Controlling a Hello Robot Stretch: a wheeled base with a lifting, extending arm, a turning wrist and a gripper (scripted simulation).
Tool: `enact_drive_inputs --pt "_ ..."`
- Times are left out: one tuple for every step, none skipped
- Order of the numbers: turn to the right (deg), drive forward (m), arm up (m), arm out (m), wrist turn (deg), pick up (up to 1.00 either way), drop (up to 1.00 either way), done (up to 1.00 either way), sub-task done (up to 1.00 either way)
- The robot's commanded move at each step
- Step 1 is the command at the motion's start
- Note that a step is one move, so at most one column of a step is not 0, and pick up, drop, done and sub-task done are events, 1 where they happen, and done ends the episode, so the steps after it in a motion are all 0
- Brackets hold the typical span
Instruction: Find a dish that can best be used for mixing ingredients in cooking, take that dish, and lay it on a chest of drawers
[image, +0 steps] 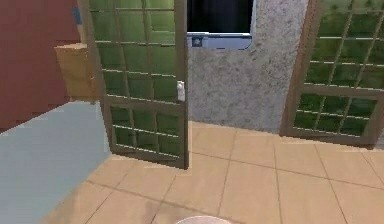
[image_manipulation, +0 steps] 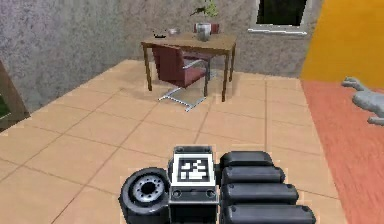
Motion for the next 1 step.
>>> enact_drive_inputs --pt "-24.0 0.00 0.00 0.00 0.0 0.00 0.00 0.00 0.00"
